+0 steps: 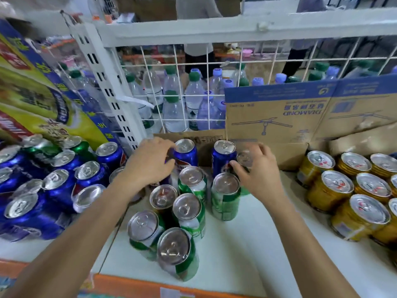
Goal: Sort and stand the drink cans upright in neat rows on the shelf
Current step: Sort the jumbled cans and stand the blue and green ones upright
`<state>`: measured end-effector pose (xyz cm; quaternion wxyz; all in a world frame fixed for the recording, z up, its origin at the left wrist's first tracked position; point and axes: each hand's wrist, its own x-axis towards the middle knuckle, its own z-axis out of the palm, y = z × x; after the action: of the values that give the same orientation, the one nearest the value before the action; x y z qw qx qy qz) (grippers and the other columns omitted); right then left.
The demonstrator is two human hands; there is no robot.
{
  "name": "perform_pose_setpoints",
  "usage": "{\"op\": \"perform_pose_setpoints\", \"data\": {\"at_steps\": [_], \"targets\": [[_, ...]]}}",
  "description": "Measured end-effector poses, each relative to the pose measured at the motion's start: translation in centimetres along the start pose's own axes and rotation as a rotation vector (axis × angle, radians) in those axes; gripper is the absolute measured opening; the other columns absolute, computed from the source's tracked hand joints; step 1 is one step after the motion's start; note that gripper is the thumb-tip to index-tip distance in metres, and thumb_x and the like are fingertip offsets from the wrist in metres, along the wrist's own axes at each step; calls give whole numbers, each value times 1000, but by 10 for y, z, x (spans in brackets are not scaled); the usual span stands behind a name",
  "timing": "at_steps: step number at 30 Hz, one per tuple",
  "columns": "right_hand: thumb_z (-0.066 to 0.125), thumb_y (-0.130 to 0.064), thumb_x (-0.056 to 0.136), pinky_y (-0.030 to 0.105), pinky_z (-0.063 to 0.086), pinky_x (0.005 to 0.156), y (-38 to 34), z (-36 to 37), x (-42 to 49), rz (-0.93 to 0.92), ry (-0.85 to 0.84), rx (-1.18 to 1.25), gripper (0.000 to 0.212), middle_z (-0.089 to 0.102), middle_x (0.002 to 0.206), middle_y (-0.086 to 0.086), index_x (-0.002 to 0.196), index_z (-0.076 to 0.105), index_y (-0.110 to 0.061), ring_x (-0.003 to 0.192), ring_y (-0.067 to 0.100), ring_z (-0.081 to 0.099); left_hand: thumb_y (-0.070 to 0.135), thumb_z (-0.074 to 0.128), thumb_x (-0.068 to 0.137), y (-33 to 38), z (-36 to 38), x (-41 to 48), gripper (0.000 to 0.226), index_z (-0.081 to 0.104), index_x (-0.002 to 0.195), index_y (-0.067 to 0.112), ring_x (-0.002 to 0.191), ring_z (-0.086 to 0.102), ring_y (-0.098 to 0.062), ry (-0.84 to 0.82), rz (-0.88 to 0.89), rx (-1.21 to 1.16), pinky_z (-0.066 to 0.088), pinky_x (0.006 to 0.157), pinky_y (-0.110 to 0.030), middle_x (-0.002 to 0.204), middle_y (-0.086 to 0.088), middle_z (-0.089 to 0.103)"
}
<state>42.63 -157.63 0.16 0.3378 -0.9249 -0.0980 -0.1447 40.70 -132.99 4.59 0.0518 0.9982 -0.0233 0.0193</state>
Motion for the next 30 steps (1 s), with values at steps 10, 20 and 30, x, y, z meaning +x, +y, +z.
{"op": "perform_pose_setpoints", "data": {"at_steps": [10, 20, 30], "targets": [[55, -47, 88, 22, 33, 81, -4, 3, -1, 197, -362, 120, 48, 56, 118, -1, 129, 47, -22, 114, 17, 51, 48, 56, 88, -25, 25, 25, 64, 30, 142, 26, 110, 58, -25, -65, -14, 115, 49, 89, -40, 121, -1, 63], [65, -46, 82, 41, 44, 83, -51, 10, 52, 201, -354, -341, 58, 51, 118, 16, 119, 40, -9, 109, 38, 52, 61, 66, 74, -44, 22, 26, 78, 38, 137, 24, 119, 45, -35, -204, -121, 161, 43, 97, -48, 131, -9, 47], [79, -18, 72, 35, 42, 72, -69, 15, 49, 192, -371, -284, 64, 58, 114, 18, 122, 39, -10, 102, 39, 55, 51, 79, 66, -54, 24, 10, 92, 29, 139, 25, 115, 53, -34, -135, -36, -49, 47, 91, -44, 132, -10, 48]]}}
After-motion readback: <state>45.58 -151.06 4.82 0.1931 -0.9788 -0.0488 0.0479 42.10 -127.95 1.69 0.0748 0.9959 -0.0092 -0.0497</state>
